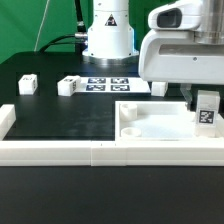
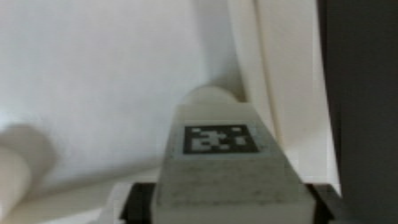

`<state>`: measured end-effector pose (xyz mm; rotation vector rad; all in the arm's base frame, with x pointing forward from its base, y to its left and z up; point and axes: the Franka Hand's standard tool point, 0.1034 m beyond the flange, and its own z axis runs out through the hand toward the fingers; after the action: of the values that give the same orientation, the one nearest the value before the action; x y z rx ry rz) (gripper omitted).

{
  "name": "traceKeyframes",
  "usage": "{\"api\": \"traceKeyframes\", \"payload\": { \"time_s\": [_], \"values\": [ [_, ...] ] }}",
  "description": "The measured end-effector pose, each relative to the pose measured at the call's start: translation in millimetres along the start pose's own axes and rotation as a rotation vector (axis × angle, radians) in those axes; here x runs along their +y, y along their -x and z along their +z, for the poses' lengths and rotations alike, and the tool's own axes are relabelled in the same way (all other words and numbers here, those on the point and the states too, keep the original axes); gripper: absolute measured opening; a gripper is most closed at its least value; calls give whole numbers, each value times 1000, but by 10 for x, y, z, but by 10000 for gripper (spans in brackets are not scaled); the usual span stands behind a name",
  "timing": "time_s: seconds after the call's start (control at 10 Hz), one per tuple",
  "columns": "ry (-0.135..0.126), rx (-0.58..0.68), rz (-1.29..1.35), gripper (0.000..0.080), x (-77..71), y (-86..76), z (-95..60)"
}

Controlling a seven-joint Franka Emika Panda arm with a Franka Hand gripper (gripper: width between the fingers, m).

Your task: Assemble one leg

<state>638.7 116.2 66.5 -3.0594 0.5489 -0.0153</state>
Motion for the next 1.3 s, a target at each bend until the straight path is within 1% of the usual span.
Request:
{"api": "traceKeyframes", "payload": {
  "time_s": [0.3, 0.5, 0.7, 0.8, 0.9, 1.0, 1.1, 1.2, 1.3],
  "values": [
    [18, 7, 287, 292, 130, -26, -7],
    [47, 22, 465, 305, 272, -50, -20],
    [73, 26, 549, 314, 379, -65, -30],
    [72, 25, 547, 314, 376, -64, -23],
    [71, 25, 548, 512, 374, -63, -22],
    [71, 25, 548, 512, 375, -63, -22],
    [72, 25, 548, 620, 375, -63, -20],
    [72, 25, 548, 641, 375, -62, -19],
    [72, 25, 548, 641, 375, -62, -19]
  ]
}}
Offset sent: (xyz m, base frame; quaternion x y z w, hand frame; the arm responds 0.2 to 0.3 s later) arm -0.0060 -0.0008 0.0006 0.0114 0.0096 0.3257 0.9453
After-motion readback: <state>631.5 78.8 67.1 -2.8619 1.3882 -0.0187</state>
